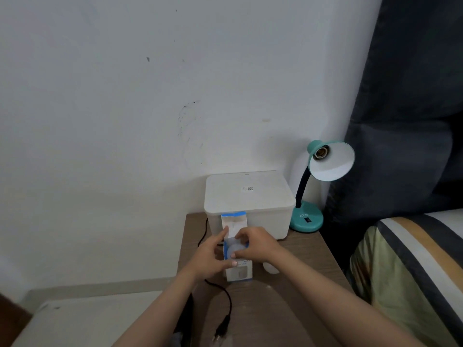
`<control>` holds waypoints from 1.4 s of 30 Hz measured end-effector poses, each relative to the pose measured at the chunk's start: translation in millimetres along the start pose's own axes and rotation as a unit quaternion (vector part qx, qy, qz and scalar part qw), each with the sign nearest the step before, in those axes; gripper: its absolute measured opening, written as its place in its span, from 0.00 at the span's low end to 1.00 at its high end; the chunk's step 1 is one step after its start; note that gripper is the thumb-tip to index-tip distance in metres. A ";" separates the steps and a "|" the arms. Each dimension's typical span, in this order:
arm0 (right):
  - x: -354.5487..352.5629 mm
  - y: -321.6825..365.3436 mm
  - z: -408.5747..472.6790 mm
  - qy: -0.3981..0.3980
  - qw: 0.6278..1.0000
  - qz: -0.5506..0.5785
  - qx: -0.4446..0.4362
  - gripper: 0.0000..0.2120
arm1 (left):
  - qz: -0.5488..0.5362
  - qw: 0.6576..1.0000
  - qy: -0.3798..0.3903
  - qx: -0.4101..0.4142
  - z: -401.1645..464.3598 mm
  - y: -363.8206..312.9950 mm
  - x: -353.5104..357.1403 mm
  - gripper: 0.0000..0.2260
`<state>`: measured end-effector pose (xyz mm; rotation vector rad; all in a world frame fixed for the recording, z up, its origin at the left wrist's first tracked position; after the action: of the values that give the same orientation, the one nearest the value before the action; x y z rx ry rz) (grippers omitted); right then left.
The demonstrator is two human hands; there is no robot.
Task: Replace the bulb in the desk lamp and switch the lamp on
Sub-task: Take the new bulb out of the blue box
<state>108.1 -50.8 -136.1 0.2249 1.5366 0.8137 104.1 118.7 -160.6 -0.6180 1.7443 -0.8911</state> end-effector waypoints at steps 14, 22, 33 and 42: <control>-23.3 9.1 -18.8 -0.201 0.964 0.176 -0.001 0.18 | -0.003 1.000 -0.023 -0.014 -6.6 -2.8 3.1 0.42; -31.5 6.0 -25.9 -0.292 0.912 0.285 0.040 0.05 | -0.043 0.998 -0.053 -0.009 -20.3 -7.9 9.6 0.37; -18.8 9.7 -28.1 -0.217 0.969 0.090 0.073 0.10 | -0.052 0.985 -0.159 0.030 -34.2 -17.5 16.9 0.27; 4.9 13.4 -53.5 -0.207 0.978 -0.018 0.021 0.09 | -0.053 0.978 -0.198 0.036 -37.9 -15.2 21.9 0.21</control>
<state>53.1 -57.2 -135.8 0.3713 1.1613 0.6571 60.9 103.5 -153.5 -0.7868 1.3269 -0.8342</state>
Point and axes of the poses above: each hand's wrist, its own z-axis towards the middle knuckle, its own x-axis out of the palm, y = z × x, the point moved 2 cm from there along z, towards the middle knuckle, and after that the axes turned 10 degrees about -x, right-handed, at the moved point
